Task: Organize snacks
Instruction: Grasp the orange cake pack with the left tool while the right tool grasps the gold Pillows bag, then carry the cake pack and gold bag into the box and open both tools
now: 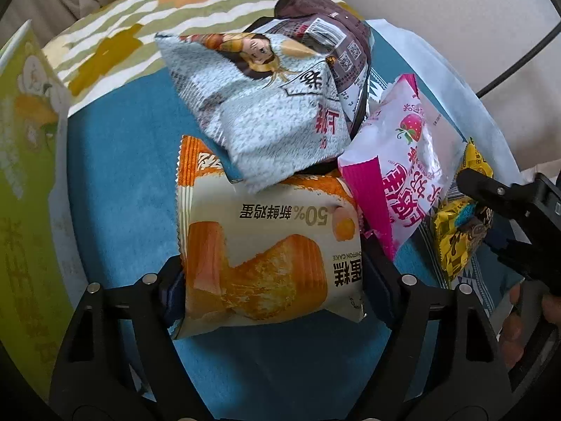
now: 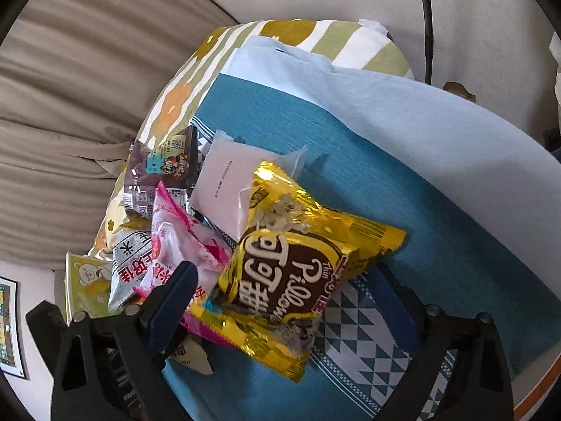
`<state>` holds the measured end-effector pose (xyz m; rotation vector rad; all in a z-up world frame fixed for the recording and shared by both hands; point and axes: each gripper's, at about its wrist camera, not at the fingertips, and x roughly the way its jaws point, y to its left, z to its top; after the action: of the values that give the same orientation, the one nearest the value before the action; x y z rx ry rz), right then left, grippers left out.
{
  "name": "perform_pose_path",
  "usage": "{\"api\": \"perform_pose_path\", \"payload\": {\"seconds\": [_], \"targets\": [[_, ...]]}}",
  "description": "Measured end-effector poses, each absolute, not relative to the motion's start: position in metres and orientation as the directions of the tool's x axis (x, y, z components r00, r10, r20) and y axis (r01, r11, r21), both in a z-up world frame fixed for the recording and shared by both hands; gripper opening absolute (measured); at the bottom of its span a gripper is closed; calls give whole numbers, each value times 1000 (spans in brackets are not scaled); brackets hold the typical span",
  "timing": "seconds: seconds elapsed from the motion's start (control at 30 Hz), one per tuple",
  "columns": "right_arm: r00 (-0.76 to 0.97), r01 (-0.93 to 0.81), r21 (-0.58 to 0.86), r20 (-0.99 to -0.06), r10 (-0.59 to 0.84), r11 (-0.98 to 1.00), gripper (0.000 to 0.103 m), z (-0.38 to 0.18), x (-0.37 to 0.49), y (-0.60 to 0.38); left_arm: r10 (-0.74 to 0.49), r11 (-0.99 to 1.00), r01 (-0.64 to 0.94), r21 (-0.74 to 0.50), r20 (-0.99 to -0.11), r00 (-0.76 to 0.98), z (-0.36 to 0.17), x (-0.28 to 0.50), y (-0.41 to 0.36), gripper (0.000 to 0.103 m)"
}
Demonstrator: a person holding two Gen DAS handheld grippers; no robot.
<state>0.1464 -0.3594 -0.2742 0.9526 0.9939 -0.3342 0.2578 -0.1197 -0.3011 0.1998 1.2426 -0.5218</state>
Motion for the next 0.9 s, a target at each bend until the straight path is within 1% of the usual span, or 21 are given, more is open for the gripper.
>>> {"api": "perform_pose_path", "payload": {"seconds": [0.07,0.1,0.13,0.2,0.37,0.4,0.63,0.9], "targets": [[537,634,519,-829,157,573,87,-275,148,-359,-270,869,476,-136,-936,225,-300,252,-116,79],[535,635,515,-831,153,576,83,-275,148,-359,-268,871,472,-137,-937,224,-300,250,-115,78],[530,636,507,-835,148,582,76,-275,149,-359,-269,872,470,-139,-937,221,-300,248,-113,78],[533,632,505,-834,143,588,71,-275,147,-359,-270,875,462,-143,-938,220,-300,244,-109,78],[545,598,514,-823,158,615,55,-272,142,-356,-265,883,448,-142,-938,223,-297,234,-104,78],[550,587,516,-820,161,623,48,-270,142,-355,-265,884,445,-142,-937,227,-296,231,-104,77],[579,521,514,-799,160,681,47,-246,128,-352,-260,903,409,-131,-925,277,-272,205,-99,77],[638,391,521,-747,185,759,47,-199,109,-349,-268,923,363,-126,-888,373,-224,164,-93,77]]}}
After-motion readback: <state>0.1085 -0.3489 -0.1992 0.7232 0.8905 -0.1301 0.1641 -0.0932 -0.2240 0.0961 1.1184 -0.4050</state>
